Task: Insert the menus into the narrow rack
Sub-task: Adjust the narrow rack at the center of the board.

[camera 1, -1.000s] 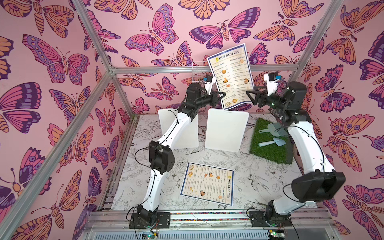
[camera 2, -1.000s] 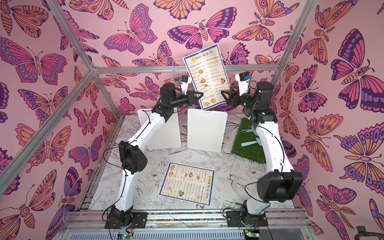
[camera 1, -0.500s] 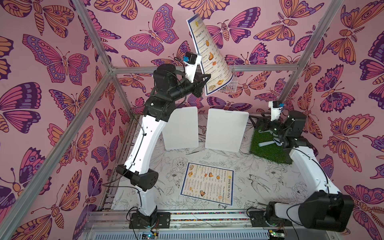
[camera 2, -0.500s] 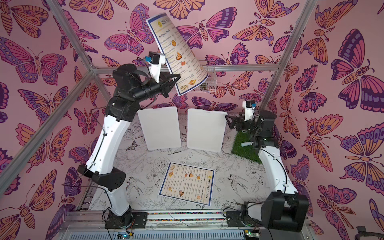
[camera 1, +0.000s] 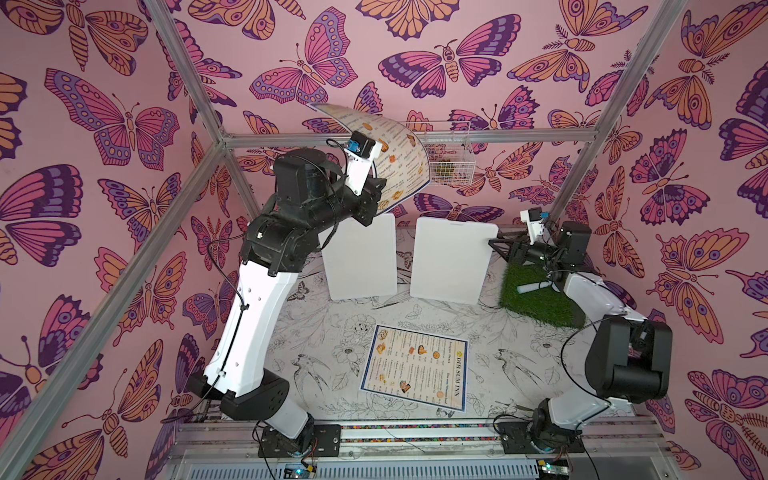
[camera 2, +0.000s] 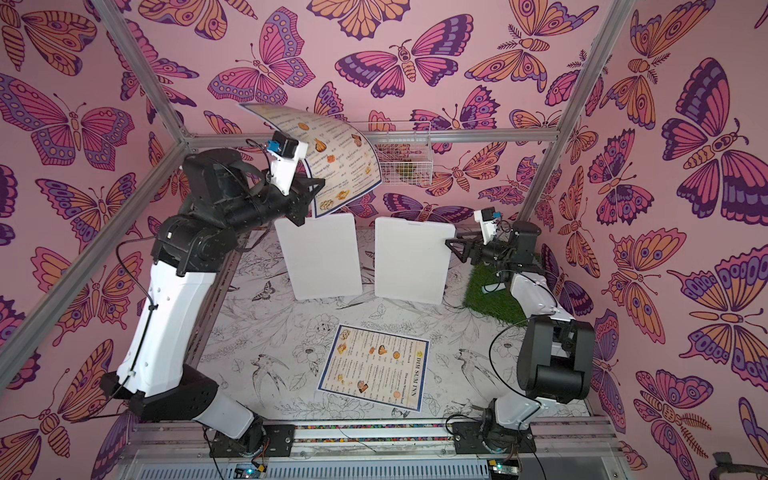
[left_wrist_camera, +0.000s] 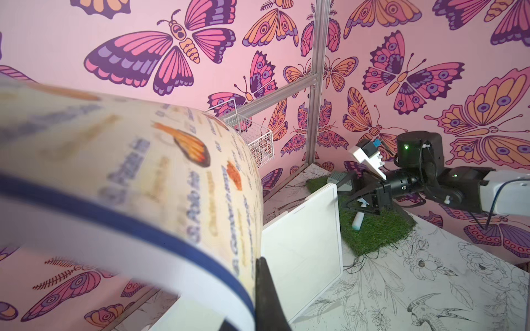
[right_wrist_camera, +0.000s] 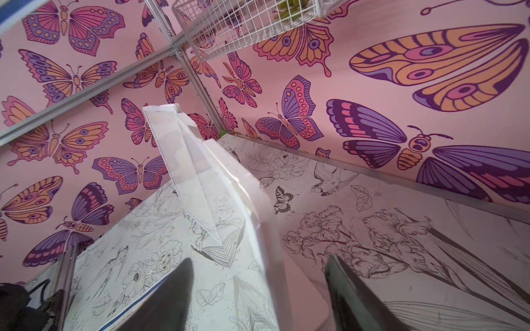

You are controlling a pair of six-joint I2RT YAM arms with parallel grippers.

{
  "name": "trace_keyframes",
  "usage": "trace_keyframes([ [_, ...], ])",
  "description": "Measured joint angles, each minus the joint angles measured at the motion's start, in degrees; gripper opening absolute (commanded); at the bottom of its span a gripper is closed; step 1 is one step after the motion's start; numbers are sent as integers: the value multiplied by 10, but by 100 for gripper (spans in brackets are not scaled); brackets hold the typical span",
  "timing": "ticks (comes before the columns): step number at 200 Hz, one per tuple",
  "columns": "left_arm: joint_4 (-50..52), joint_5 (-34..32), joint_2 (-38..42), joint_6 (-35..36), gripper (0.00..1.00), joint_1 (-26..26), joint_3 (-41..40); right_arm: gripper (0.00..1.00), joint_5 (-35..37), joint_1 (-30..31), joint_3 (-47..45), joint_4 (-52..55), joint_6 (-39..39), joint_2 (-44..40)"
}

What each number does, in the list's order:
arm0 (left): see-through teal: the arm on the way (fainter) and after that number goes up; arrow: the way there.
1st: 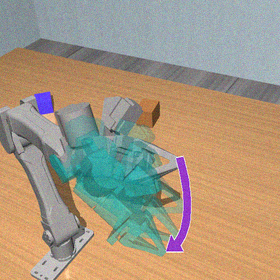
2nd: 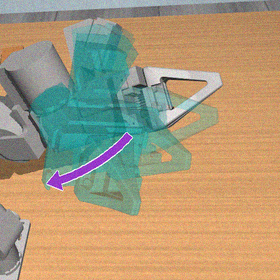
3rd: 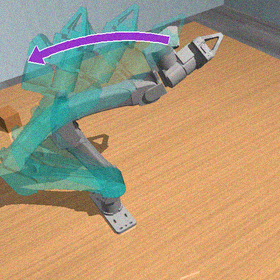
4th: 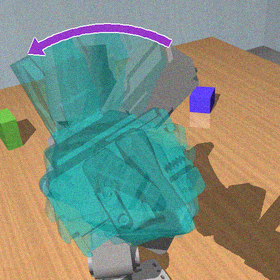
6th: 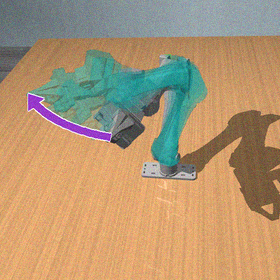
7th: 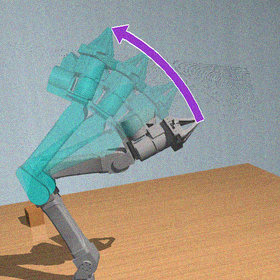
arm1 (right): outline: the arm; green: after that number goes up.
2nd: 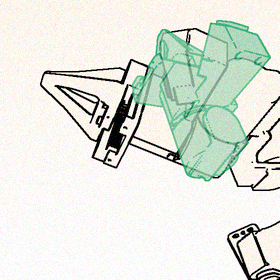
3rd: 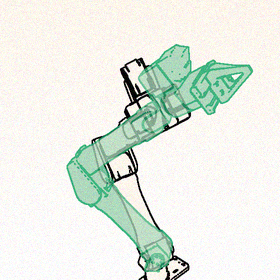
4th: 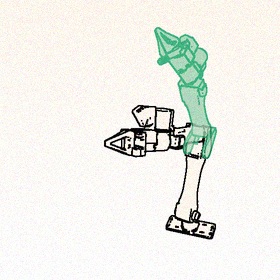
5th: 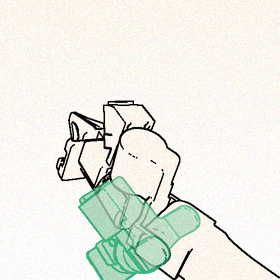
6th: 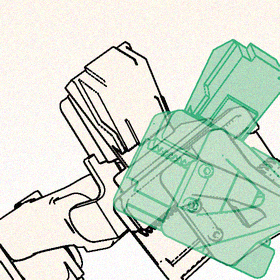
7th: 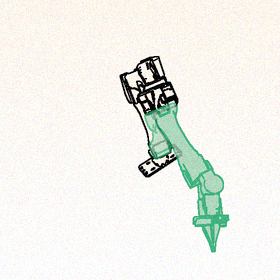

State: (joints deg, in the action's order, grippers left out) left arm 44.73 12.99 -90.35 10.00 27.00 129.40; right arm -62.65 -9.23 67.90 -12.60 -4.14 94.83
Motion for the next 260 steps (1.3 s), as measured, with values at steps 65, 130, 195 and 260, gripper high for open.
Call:
trace_keyframes([
  [65, 18, -25, 19, 5, 0, 0, -20, 39, -68, 27, 55, 62, 64, 28],
  [130, 23, -34, 26, 5, 0, 0, -33, 14, -101, 29, 70, 122, 120, 28],
  [195, 25, -36, 29, 7, 0, 0, -37, 4, -119, 51, 85, 235, 222, 13],
  [260, 25, -36, 29, 13, 0, 0, -37, 8, -124, 90, 171, 478, 393, 19],
])
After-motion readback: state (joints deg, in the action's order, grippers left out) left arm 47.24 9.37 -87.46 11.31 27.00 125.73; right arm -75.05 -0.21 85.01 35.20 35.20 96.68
